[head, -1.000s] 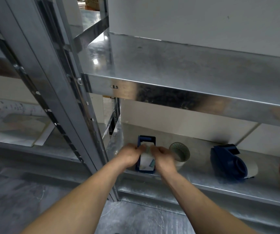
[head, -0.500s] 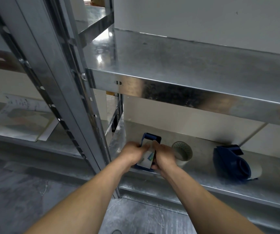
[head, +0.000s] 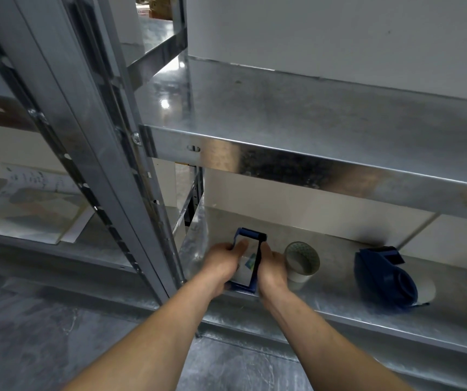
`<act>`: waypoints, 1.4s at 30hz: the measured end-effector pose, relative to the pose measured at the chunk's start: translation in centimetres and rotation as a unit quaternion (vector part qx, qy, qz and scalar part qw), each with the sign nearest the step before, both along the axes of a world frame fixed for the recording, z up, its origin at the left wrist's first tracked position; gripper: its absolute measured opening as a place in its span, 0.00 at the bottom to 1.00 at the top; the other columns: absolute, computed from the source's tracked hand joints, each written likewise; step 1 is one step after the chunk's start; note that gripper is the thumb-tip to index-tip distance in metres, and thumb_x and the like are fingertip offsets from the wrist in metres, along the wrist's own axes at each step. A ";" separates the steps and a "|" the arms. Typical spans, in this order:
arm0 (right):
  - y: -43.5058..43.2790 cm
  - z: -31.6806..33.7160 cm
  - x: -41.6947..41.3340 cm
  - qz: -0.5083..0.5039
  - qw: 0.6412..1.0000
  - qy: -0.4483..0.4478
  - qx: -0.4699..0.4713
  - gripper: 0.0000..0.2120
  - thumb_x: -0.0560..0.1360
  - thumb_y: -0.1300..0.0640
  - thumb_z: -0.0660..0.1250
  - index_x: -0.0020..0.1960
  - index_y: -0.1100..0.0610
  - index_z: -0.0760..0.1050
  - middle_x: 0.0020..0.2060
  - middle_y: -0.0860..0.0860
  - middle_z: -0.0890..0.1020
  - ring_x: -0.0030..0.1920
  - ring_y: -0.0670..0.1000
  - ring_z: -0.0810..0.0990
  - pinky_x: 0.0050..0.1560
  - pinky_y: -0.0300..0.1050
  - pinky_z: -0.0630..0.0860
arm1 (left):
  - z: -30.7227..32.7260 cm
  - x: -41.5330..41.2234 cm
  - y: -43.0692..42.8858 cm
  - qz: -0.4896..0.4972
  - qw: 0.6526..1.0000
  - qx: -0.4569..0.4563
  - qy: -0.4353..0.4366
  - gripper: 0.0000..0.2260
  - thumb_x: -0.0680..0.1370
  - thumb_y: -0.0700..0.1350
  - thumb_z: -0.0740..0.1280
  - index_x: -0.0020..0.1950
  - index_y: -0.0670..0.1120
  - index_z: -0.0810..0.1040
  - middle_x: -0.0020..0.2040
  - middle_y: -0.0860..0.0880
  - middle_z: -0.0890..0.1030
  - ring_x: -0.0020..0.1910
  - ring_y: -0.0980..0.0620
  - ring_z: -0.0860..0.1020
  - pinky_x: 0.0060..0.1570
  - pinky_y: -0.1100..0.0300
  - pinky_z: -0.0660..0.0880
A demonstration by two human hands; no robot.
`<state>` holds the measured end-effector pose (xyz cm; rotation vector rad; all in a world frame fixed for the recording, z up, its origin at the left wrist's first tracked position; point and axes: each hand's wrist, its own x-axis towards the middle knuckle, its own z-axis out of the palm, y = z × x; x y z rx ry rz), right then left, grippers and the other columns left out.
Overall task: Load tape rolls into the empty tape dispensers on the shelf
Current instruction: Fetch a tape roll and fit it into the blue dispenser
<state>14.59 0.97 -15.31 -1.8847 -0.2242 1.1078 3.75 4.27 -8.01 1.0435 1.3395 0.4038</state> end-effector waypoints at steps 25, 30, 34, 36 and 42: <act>-5.2 11.5 4.1 0.263 0.930 0.020 0.255 0.28 0.54 0.74 0.72 0.51 0.56 0.79 0.39 0.47 0.86 0.44 0.47 0.84 0.44 0.41 0.80 | 5.7 -0.6 4.8 -0.058 0.984 -0.045 -0.162 0.13 0.71 0.49 0.75 0.49 0.42 0.80 0.48 0.40 0.82 0.49 0.41 0.80 0.56 0.41 0.76; -5.7 11.4 2.3 0.299 0.909 -0.169 0.235 0.25 0.62 0.71 0.77 0.55 0.60 0.73 0.42 0.48 0.83 0.44 0.44 0.84 0.45 0.36 0.78 | 7.0 0.9 5.0 -0.137 0.983 0.118 -0.044 0.13 0.75 0.54 0.71 0.41 0.45 0.78 0.43 0.46 0.81 0.46 0.45 0.81 0.43 0.48 0.80; -5.7 11.1 1.7 0.270 0.916 -0.167 0.246 0.26 0.61 0.73 0.77 0.55 0.60 0.73 0.42 0.50 0.83 0.43 0.45 0.84 0.44 0.36 0.78 | 7.5 1.0 5.1 -0.190 0.970 0.149 -0.032 0.09 0.73 0.50 0.74 0.41 0.46 0.79 0.39 0.48 0.80 0.41 0.47 0.79 0.47 0.48 0.80; -5.8 11.3 1.4 0.255 0.922 -0.145 0.252 0.26 0.61 0.75 0.76 0.55 0.62 0.73 0.42 0.52 0.83 0.43 0.46 0.84 0.43 0.37 0.79 | 7.5 1.3 5.1 -0.184 0.969 0.163 -0.031 0.10 0.73 0.47 0.74 0.37 0.45 0.78 0.35 0.47 0.78 0.37 0.49 0.77 0.41 0.52 0.79; -5.6 11.1 0.7 0.231 0.933 -0.110 0.254 0.31 0.54 0.69 0.75 0.57 0.63 0.74 0.43 0.55 0.85 0.43 0.49 0.85 0.41 0.40 0.80 | 7.1 1.4 4.9 -0.186 0.965 0.184 -0.015 0.09 0.74 0.47 0.73 0.39 0.43 0.79 0.36 0.46 0.79 0.36 0.50 0.77 0.35 0.59 0.74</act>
